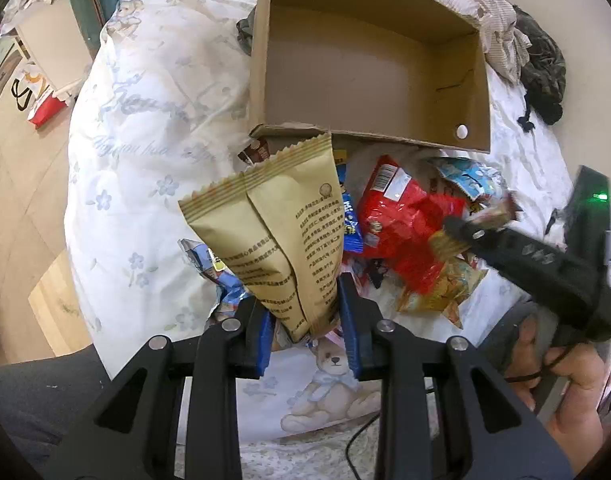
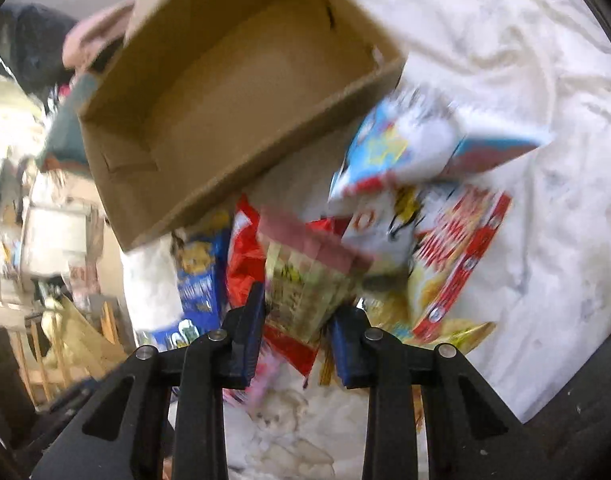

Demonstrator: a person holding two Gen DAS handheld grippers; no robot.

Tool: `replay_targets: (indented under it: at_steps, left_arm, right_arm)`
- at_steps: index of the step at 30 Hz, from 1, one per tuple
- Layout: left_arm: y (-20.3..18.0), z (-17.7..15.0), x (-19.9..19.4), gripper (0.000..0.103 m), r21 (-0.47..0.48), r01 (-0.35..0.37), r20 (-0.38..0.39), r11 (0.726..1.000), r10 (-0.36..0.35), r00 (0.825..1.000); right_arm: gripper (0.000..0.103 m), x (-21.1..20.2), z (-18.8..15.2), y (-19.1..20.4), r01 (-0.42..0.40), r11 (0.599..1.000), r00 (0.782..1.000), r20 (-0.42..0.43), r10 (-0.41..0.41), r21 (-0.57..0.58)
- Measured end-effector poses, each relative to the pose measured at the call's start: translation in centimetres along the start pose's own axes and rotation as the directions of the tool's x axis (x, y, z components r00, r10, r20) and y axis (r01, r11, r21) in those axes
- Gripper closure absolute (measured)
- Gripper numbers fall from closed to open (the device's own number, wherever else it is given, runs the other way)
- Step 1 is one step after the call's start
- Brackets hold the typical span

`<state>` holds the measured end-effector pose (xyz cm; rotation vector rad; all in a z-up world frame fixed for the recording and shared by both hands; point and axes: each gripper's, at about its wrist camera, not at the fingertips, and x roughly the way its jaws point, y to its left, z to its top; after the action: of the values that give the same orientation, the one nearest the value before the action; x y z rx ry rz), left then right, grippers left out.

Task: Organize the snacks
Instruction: 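Grasp the pink-and-white pouch with the right gripper while the left holds the tan bag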

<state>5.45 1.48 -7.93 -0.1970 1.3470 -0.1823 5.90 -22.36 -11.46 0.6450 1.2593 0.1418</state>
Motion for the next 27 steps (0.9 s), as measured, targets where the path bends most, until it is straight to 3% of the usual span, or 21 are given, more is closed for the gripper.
replay_targets:
  at_steps: [4,6,9,10,11,17,22,24,26,27]
  left_arm:
    - [0.0,0.0,0.3,0.078,-0.005,-0.008,-0.003,1.0,0.008,1.0]
    - [0.0,0.0,0.3,0.078,-0.007,-0.009,-0.001,1.0,0.009,1.0]
    - [0.0,0.1,0.0,0.078,-0.011,0.006,0.011,1.0,-0.006,1.0]
    - [-0.1,0.1,-0.1,0.078,-0.008,0.009,0.02,1.0,-0.008,1.0]
    - [-0.1,0.2,-0.3,0.078,-0.004,0.006,0.032,1.0,-0.006,0.999]
    - [0.0,0.8,-0.3,0.078,-0.014,-0.005,0.043,1.0,0.006,0.999]
    - [-0.2,0.8,-0.2,0.078,-0.011,-0.008,0.043,1.0,0.008,0.999]
    - [-0.2,0.7,-0.3,0.078,-0.007,-0.012,0.047,1.0,0.013,0.999]
    - [-0.1,0.7,-0.2,0.078,-0.012,-0.013,0.045,1.0,0.014,0.999]
    - [-0.1,0.7,-0.2,0.078,-0.016,-0.01,0.042,1.0,0.011,0.999]
  right_arm:
    - [0.071,-2.0,0.5,-0.2,0.035,0.999,0.995,0.096,-0.033,-0.027]
    - [0.071,-2.8,0.7,-0.2,-0.011,1.0,0.992,0.124,0.013,-0.014]
    - [0.072,-4.3,1.1,-0.2,-0.001,0.999,0.98,0.198,0.011,-0.054]
    - [0.079,-4.6,1.3,0.2,-0.002,0.997,0.981,0.195,0.017,-0.077]
    - [0.094,-4.9,1.5,0.6,-0.001,0.994,0.981,0.194,0.022,-0.107]
    - [0.095,-3.5,2.2,2.2,-0.006,0.993,0.993,0.118,0.02,-0.119]
    - [0.091,-1.1,1.3,0.1,0.027,0.998,0.999,0.023,-0.026,-0.054]
    - [0.088,-0.1,1.4,-0.8,0.002,1.0,1.0,-0.026,-0.002,-0.001]
    - [0.059,0.3,1.9,-0.2,0.037,0.999,0.999,-0.039,-0.037,-0.014]
    - [0.05,0.4,2.2,0.6,0.042,0.998,0.998,-0.036,-0.043,-0.046]
